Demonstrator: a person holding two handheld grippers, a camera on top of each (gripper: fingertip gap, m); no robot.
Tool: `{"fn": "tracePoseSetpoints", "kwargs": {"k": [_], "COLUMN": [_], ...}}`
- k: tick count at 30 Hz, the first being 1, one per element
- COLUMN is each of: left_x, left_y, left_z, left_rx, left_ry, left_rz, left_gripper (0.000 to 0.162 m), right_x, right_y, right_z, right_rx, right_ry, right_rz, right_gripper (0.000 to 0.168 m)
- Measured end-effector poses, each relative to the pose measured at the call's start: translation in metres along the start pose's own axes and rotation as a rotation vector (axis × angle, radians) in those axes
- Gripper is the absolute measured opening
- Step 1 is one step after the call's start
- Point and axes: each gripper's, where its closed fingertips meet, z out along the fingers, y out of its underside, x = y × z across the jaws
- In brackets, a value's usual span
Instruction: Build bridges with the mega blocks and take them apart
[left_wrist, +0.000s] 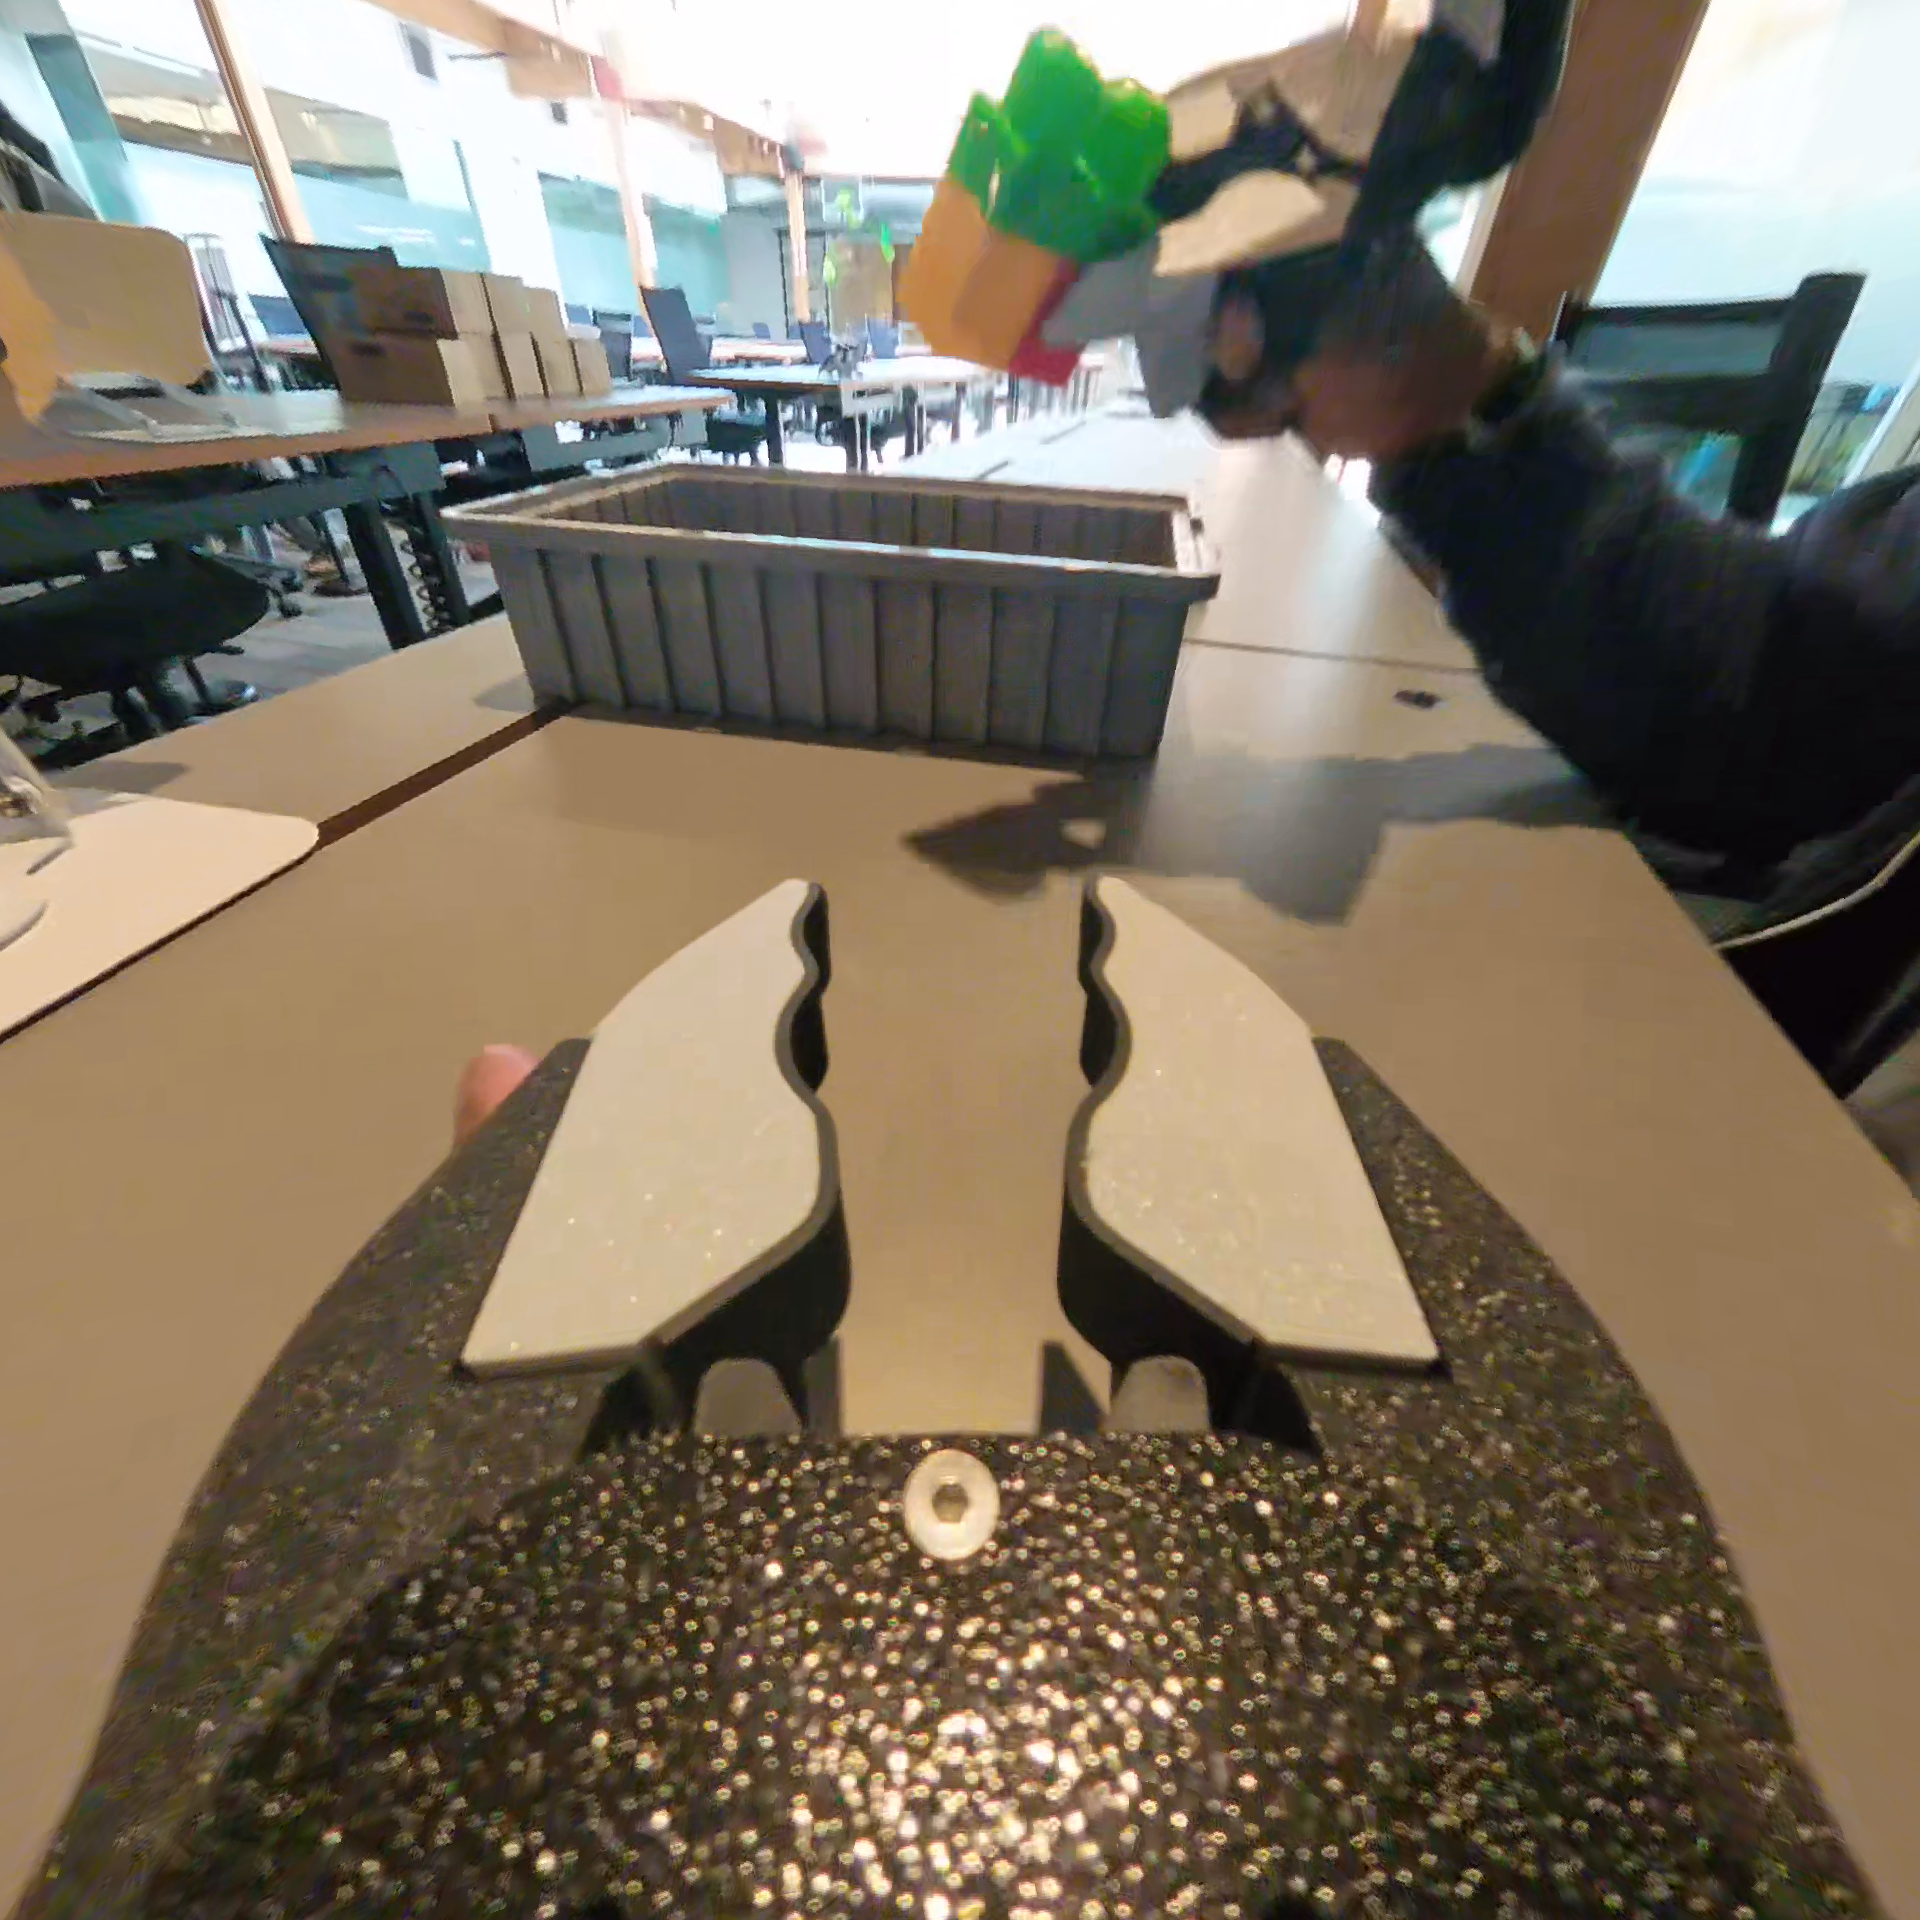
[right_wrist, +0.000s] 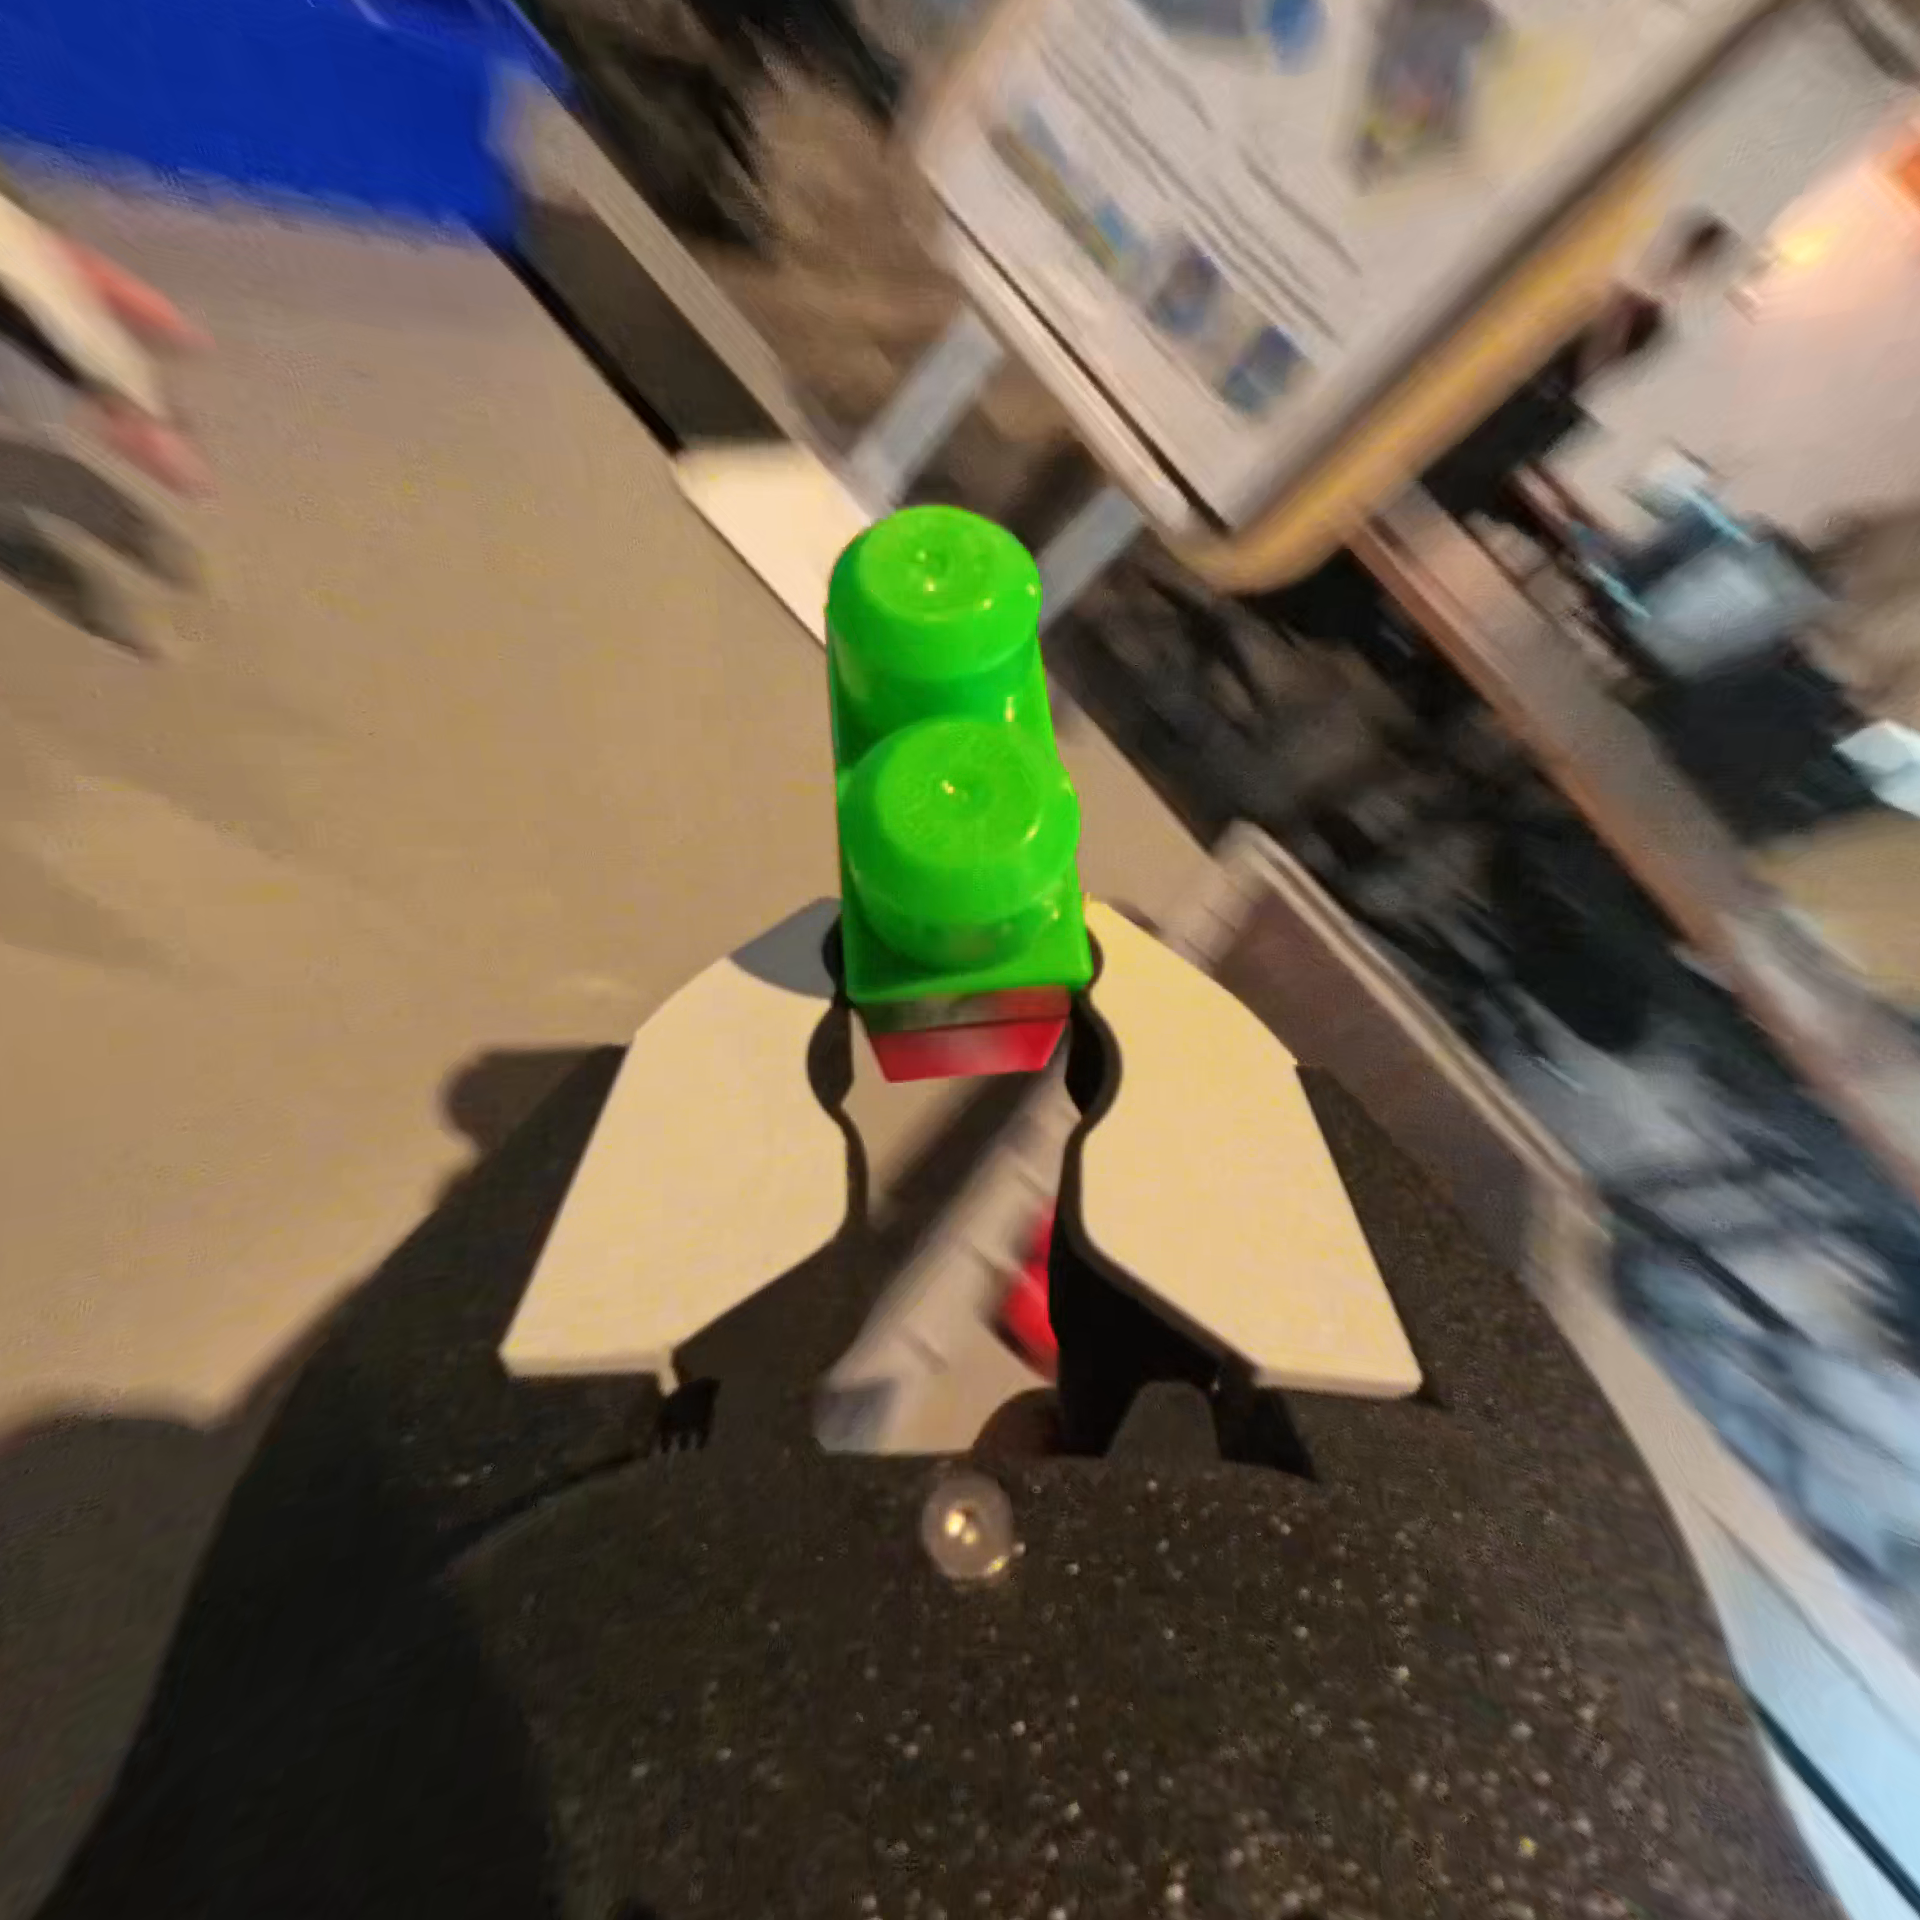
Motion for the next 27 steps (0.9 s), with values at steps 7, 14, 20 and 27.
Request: {"fn": "tracePoseSetpoints", "kwargs": {"k": [7,14,20,27], "left_x": [0.008,0.004,0.000,-0.001], "left_y": [0.011,0.015,0.016,0.016], "left_z": [0.008,0.009,0.006,0.005], "left_rx": [-0.076,-0.093,-0.099,-0.106], "left_ry": [0.013,-0.006,-0.024,-0.024], "left_rz": [0.055,0.055,0.059,0.062], "left_gripper": [0.045,0.045,0.044,0.045], "right_x": [0.118,0.122,0.105,0.104], "right_y": [0.198,0.276,0.293,0.235], "right_z": [-0.060,-0.078,-0.069,-0.050], "right_rx": [-0.888,-1.218,-1.320,-1.103], "right_ry": [0.202,0.005,-0.131,-0.026], "right_rz": [-0.252,-0.231,-0.180,-0.282], "right_gripper": [0.038,0.037,0.044,0.063]}}
